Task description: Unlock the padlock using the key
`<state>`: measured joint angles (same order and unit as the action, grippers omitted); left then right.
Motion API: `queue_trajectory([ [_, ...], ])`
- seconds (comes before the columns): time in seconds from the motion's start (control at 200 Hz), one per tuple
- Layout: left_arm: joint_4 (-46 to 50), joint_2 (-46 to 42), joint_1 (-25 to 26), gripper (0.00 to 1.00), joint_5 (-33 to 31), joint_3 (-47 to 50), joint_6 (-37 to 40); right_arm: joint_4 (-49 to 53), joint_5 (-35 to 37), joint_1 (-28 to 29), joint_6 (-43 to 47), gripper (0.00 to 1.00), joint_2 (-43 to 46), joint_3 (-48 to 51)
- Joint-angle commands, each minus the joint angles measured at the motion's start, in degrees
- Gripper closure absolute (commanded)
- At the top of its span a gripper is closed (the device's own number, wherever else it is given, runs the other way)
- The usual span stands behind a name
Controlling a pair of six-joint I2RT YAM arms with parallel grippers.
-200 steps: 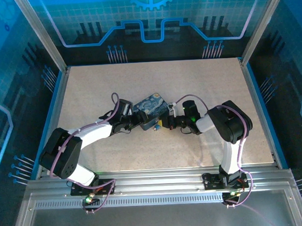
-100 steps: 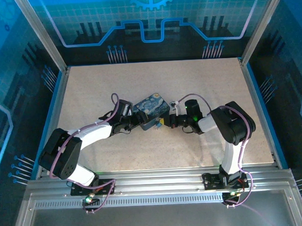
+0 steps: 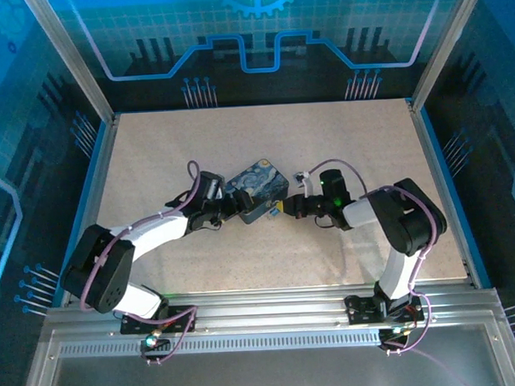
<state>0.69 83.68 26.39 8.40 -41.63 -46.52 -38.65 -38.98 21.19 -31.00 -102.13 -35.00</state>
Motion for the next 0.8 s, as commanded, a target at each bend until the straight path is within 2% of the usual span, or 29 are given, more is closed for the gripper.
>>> queue_trajectory([
  [0.0,0.9,-3.4,-0.6,0.15,0.0,0.3,0.7,3.7,0.7,-0.7,1.9,0.98,4.4,1.0],
  [0.155,1.5,-8.6,-1.6,0.12,-4.2,1.3,2.2,10.9,1.8,-0.7,4.2,0.98,10.8,2.0],
  [0.29,2.8,-13.7,-3.0,0.08,-6.9,2.3,4.0,21.1,3.7,0.3,6.9,0.98,18.2,2.3],
  [0.51,0.6,-18.4,-4.3,0.07,-7.9,4.8,6.5,37.3,7.1,3.4,7.5,0.97,29.1,2.2],
  [0.795,-3.6,-21.3,-4.8,0.06,-9.7,8.5,7.0,53.1,12.1,7.2,5.3,0.97,41.3,4.7],
])
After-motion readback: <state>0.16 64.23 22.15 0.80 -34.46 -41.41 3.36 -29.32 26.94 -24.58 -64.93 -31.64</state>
